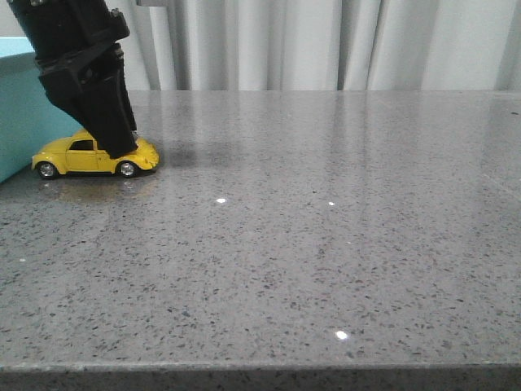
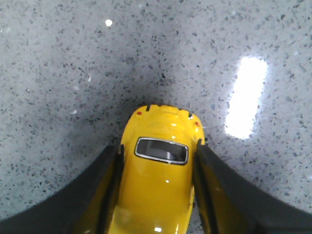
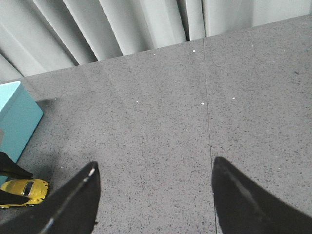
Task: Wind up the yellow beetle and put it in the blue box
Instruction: 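Close the left gripper on the car and lift it over the box, then lower the car into the blue box and open the left gripper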
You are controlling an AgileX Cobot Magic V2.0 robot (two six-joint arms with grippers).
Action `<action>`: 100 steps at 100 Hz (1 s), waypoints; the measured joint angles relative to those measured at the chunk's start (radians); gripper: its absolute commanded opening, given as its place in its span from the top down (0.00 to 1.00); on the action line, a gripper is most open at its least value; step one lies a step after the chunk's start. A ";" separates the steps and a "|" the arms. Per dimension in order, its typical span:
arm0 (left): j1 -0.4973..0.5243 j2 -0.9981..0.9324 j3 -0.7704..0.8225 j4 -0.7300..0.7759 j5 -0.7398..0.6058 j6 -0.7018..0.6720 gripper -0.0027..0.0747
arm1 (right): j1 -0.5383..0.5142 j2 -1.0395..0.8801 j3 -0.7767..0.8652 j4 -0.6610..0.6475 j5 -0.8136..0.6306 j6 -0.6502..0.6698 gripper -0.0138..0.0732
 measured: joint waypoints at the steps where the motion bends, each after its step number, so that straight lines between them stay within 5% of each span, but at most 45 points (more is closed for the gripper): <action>1: 0.000 0.000 -0.001 0.000 0.000 0.000 0.79 | 0.000 0.000 0.000 0.000 0.000 0.000 0.28; 50: 0.041 -0.038 -0.388 0.004 0.015 -0.367 0.79 | 0.000 0.000 0.000 0.000 0.000 0.000 0.28; 79: 0.240 -0.093 -0.482 0.048 0.048 -0.789 0.79 | 0.000 0.000 0.000 0.000 0.000 0.000 0.28; 100: 0.395 -0.093 -0.458 0.068 0.144 -0.903 0.79 | 0.000 0.000 0.000 0.000 0.000 0.000 0.28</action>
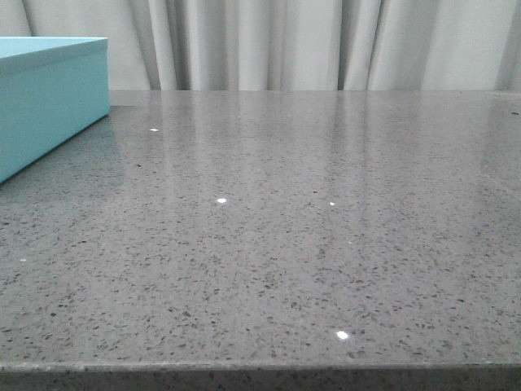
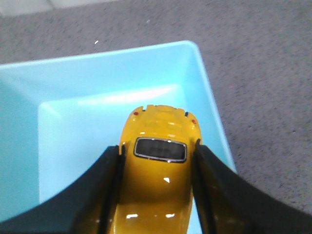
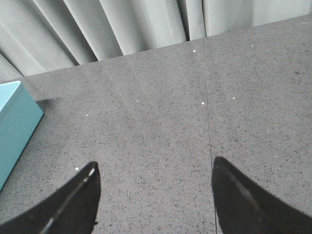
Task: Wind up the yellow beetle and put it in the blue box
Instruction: 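Lower the car into the blue box and open the left gripper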
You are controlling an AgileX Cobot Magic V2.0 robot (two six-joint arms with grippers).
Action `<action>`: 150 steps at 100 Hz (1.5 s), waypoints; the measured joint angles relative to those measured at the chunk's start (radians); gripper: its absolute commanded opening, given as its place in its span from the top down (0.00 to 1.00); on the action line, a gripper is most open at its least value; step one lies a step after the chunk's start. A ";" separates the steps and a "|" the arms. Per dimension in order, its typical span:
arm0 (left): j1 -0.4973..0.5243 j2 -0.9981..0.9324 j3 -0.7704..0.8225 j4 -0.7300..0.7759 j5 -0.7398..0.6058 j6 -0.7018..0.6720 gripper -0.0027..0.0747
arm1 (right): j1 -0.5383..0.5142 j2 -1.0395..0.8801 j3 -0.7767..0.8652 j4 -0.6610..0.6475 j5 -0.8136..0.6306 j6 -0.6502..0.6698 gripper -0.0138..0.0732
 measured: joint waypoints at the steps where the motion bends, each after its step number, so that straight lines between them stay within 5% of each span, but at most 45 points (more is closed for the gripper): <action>1: 0.004 0.000 0.003 0.000 0.003 -0.002 0.79 | 0.000 0.000 0.000 0.000 0.000 0.000 0.28; 25: 0.049 0.000 0.147 0.026 -0.017 -0.015 0.79 | 0.000 0.000 0.000 0.000 0.000 0.000 0.28; 77: 0.049 0.000 0.536 0.023 -0.317 -0.015 0.77 | 0.000 0.000 0.000 0.000 0.000 0.000 0.28; 104: 0.049 0.000 0.568 0.008 -0.364 -0.015 0.48 | 0.000 0.000 0.000 0.000 0.000 0.000 0.28; 150: 0.049 -0.120 0.572 -0.007 -0.464 0.009 0.53 | 0.000 -0.004 0.000 -0.020 0.026 -0.023 0.28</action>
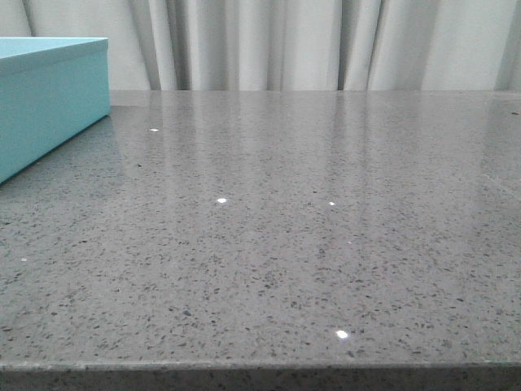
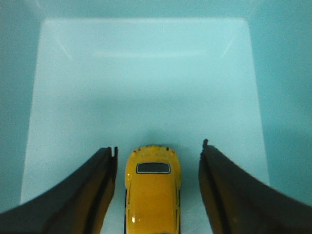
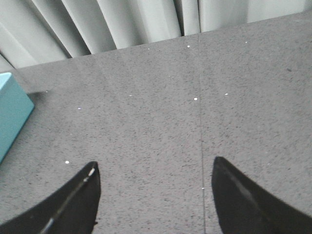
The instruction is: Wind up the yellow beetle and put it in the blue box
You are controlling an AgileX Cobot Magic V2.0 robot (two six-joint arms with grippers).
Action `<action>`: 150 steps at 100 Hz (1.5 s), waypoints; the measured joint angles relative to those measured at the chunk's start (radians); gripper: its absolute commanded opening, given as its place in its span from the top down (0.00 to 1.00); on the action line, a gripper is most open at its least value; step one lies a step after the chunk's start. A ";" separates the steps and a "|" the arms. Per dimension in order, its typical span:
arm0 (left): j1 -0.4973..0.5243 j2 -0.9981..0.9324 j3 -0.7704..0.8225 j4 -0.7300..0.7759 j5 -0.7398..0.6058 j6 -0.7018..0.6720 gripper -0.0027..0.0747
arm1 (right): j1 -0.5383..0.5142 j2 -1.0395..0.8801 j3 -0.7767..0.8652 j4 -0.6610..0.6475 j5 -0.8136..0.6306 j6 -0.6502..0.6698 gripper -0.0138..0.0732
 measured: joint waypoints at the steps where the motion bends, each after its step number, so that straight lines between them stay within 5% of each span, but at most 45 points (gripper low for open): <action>1: 0.000 -0.005 0.000 0.000 -0.002 0.000 0.54 | 0.000 0.000 0.000 -0.002 0.001 -0.005 0.28; 28: 0.000 -0.215 0.035 -0.020 -0.073 0.047 0.69 | 0.000 -0.084 0.056 -0.060 -0.012 -0.034 0.31; 67: 0.000 -0.534 0.345 -0.039 -0.202 0.052 0.99 | 0.000 -0.291 0.220 -0.129 -0.073 -0.038 0.93; 150: 0.000 -1.080 1.019 -0.084 -0.525 0.054 0.99 | 0.000 -0.738 0.598 -0.187 -0.252 -0.038 0.92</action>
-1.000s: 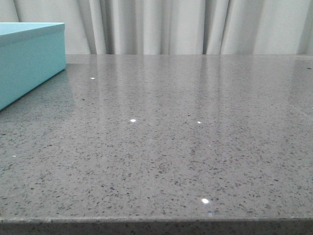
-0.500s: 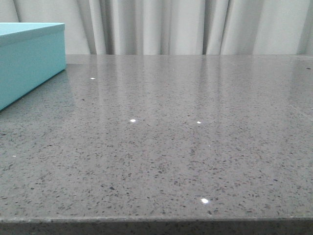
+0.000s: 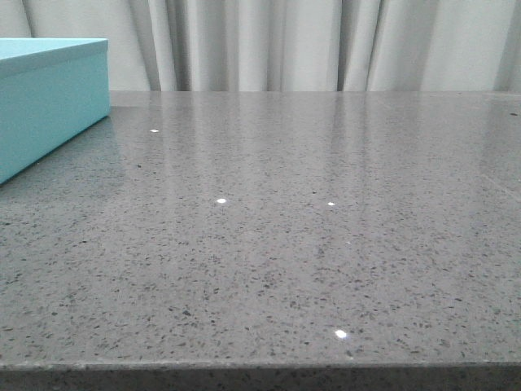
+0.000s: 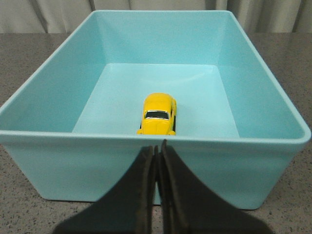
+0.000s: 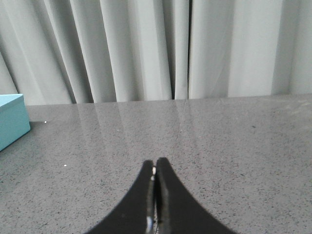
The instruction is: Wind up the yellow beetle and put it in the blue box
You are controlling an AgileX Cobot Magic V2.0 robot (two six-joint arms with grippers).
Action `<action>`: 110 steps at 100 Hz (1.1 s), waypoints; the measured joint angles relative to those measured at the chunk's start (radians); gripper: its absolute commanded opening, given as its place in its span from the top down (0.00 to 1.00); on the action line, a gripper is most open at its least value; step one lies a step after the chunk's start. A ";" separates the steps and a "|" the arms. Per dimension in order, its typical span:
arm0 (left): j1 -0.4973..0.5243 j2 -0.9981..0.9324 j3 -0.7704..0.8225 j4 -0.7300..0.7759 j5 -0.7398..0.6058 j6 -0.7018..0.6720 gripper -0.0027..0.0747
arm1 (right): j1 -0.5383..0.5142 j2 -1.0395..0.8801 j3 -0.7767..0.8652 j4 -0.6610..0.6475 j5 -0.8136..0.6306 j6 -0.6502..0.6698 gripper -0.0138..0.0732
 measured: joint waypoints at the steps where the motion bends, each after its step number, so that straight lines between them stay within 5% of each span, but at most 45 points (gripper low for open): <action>1: 0.000 -0.003 0.002 0.000 -0.002 0.000 0.99 | 0.000 -0.004 0.002 0.000 0.000 0.000 0.92; 110: -0.007 -0.127 0.081 0.003 -0.018 0.000 0.99 | 0.000 -0.043 0.022 -0.013 0.000 -0.002 0.92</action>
